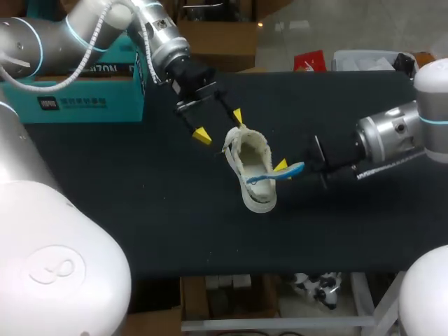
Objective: Open the shoe tongue, take the insole out of the shoe, put the insole back into the shoe, and pack the shoe into the shoebox
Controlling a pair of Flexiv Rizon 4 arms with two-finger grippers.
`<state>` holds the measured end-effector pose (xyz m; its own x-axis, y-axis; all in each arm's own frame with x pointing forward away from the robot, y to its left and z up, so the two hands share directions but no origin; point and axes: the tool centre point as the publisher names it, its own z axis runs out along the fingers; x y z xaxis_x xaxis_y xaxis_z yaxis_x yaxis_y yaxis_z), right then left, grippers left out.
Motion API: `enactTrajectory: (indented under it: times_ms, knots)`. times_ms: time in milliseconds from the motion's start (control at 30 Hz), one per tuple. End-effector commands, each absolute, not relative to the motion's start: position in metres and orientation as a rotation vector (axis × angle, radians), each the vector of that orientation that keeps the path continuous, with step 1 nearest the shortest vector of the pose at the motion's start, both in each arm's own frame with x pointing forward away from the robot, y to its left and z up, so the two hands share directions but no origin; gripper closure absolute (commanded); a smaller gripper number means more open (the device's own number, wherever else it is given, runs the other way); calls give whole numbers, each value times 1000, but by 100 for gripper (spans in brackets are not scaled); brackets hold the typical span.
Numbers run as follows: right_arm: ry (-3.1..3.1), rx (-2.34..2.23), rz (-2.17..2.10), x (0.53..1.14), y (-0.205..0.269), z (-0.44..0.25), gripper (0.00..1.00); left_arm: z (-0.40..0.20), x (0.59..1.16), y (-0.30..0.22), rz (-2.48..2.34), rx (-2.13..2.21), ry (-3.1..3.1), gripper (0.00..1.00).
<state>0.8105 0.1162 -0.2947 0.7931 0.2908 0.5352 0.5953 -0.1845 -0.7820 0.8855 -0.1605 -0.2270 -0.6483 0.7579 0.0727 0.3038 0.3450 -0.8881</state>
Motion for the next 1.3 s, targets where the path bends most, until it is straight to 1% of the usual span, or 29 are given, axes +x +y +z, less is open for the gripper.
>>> enactTrajectory:
  times_ms: [33, 533, 767, 900, 1033, 1300]
  knots:
    - [-692, -1769, -306, 814, 116, -297, 100, -223, 894, -162, 1116, -995, -2006, 0]
    - [-695, -1764, -303, 820, 117, -293, 100, -222, 881, -157, 1187, -1009, -2071, 0]
    - [-667, -1763, -317, 820, 116, -292, 100, -226, 863, -154, 1372, -964, -2156, 0]
    - [-637, -1760, -359, 819, 116, -292, 100, -224, 849, -153, 1647, -758, -2269, 0]
    - [-615, -1792, -439, 817, 115, -289, 100, -224, 849, -153, 1647, -758, -2269, 0]
    - [-623, -1801, -443, 816, 115, -288, 100, -224, 849, -153, 1647, -758, -2269, 0]
